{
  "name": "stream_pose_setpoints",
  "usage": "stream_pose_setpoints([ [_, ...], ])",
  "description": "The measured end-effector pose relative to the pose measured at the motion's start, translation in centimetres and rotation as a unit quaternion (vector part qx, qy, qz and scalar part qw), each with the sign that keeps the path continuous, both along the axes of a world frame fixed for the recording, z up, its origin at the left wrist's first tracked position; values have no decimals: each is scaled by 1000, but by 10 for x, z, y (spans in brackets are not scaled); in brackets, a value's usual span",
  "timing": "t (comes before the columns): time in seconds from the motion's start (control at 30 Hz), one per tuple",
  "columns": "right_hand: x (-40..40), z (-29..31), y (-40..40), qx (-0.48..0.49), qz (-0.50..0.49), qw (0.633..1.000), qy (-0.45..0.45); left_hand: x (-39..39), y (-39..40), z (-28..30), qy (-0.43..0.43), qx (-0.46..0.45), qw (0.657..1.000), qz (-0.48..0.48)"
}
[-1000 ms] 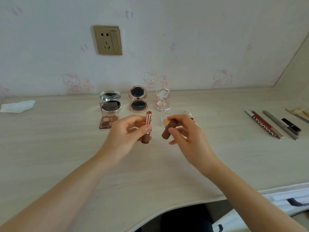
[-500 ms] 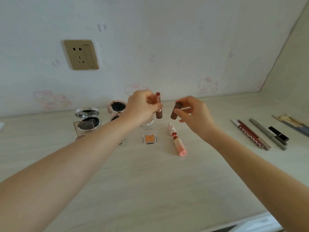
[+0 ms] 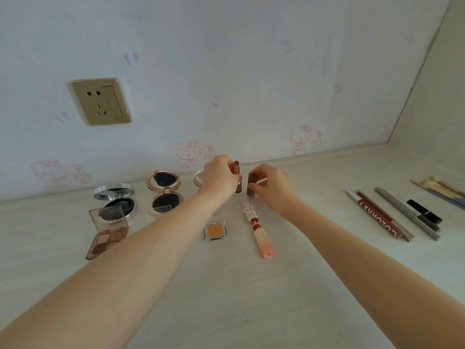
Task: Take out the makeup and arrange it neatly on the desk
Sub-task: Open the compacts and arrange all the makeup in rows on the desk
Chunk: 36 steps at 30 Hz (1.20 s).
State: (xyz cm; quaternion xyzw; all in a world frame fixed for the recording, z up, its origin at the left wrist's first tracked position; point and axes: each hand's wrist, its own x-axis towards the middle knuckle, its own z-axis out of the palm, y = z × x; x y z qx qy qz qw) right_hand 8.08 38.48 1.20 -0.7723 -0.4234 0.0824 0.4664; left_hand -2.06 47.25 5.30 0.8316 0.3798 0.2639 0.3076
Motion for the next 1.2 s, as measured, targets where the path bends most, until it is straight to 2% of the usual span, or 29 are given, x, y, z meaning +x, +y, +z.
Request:
stream_pose_setpoints([
  [0.43, 10, -9, 13, -43, -4, 999, -22, 8, 9, -18, 14, -15, 1000, 13],
  [1.0, 15, -9, 24, -72, -15, 996, -52, 16, 9, -17, 23, 28, 999, 15],
  [1.2, 14, -11, 16, -49, -20, 998, -20, 9, 9, -16, 35, 27, 998, 33],
])
